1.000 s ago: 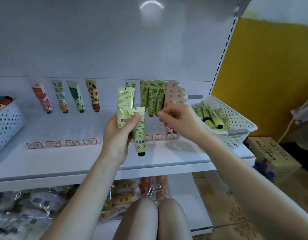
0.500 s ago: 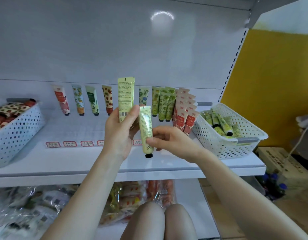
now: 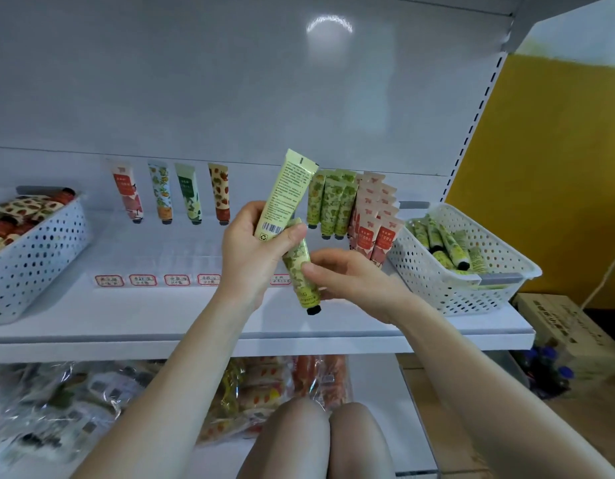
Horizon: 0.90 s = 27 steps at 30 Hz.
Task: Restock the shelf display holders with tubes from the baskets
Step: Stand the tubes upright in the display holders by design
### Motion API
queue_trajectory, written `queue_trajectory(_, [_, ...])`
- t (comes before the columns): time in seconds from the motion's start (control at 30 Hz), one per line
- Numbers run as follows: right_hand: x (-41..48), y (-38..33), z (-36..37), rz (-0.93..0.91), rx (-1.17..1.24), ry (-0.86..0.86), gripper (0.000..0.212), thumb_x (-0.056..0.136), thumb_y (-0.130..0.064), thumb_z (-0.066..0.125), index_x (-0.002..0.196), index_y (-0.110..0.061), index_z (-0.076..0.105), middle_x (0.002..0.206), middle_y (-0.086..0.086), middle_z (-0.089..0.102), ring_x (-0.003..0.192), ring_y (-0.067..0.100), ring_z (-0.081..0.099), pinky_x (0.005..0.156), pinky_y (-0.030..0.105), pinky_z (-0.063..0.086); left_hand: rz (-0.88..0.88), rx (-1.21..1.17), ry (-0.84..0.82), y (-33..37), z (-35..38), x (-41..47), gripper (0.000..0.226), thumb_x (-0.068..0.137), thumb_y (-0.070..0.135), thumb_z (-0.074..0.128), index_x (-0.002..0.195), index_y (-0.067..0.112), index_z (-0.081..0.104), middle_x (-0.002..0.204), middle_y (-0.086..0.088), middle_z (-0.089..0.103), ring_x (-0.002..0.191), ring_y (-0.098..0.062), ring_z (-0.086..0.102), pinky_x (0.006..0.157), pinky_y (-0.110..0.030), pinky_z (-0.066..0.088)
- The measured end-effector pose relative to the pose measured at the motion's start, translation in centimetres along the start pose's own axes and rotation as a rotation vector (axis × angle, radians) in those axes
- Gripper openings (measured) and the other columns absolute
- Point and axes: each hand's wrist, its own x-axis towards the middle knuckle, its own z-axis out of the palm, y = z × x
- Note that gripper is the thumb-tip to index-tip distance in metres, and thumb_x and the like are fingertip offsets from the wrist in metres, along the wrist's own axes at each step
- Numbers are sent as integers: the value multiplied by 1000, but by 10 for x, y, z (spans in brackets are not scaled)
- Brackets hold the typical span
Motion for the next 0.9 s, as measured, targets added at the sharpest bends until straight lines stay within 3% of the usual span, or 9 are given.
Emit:
queue_trajectory(0.07, [2, 0, 3, -47, -89, 81, 3, 88, -18, 61, 87, -16, 62, 79, -1, 64, 71, 4, 61, 74, 25, 53, -20, 6, -13, -5, 1, -1, 28, 77, 5, 72, 83, 25, 53, 80, 6, 61, 65, 6, 60, 58, -14, 50])
queue_trajectory(0.13, [5, 1, 5, -87, -148, 136, 9, 86, -14, 64, 85, -22, 59, 75, 1, 62, 65, 3, 59, 68, 24, 53, -53, 10, -16, -12, 1, -1, 26, 79, 6, 71, 85, 25, 54, 81, 4, 61, 67, 3, 60, 63, -18, 53])
queue_trajectory(0.23, [10, 5, 1, -56, -245, 203, 15, 84, -13, 67, 88, -22, 55, 73, 7, 61, 68, 17, 60, 71, 40, 54, -169, -59, 31, -27, -5, -2, 17, 82, 11, 68, 88, 21, 56, 81, 1, 62, 73, -8, 62, 68, -24, 55])
queue_trajectory(0.37, [19, -2, -16, -11, -287, 328, 20, 83, -12, 66, 98, -9, 54, 86, 10, 67, 84, 30, 67, 79, 51, 54, -282, -23, 73, -49, -21, -8, 14, 87, 26, 61, 87, 14, 56, 63, -1, 50, 52, -10, 48, 49, -21, 45])
queue_trajectory(0.47, [34, -16, -29, -11, -358, 392, 24, 89, -23, 61, 97, -1, 56, 82, 8, 66, 75, 22, 63, 77, 46, 55, -370, -66, 108, -59, -25, -13, 28, 96, 39, 43, 85, 16, 55, 63, -2, 48, 53, -10, 43, 49, -22, 39])
queue_trajectory(0.6, [54, -28, -40, 21, -413, 408, 23, 91, -27, 58, 74, -14, 49, 70, 2, 57, 62, 16, 53, 57, 25, 46, -495, -179, 166, -64, -27, -11, 25, 101, 30, 33, 93, 20, 54, 78, -4, 57, 68, -12, 54, 63, -24, 48])
queue_trajectory(0.73, [66, -30, -52, 27, -403, 412, 15, 90, -23, 60, 92, -8, 56, 74, 8, 61, 68, 19, 58, 67, 32, 55, -390, -48, 115, -76, -33, -9, 12, 95, 26, 49, 106, 22, 54, 93, 2, 59, 80, -13, 60, 64, -17, 52])
queue_trajectory(0.83, [70, -29, -57, 33, -395, 427, 33, 89, -21, 62, 118, -7, 55, 86, 14, 68, 72, 21, 62, 75, 38, 56, -342, 10, 95, -84, -36, -9, 18, 91, 23, 57, 108, 19, 57, 95, 6, 60, 85, -13, 60, 62, -14, 52])
queue_trajectory(0.9, [71, -29, -59, 35, -386, 437, 37, 87, -18, 64, 121, -6, 54, 89, 16, 68, 73, 22, 64, 77, 38, 57, -322, 41, 91, -88, -36, -9, 18, 89, 21, 60, 107, 17, 58, 94, 8, 61, 84, -11, 59, 63, -15, 51])
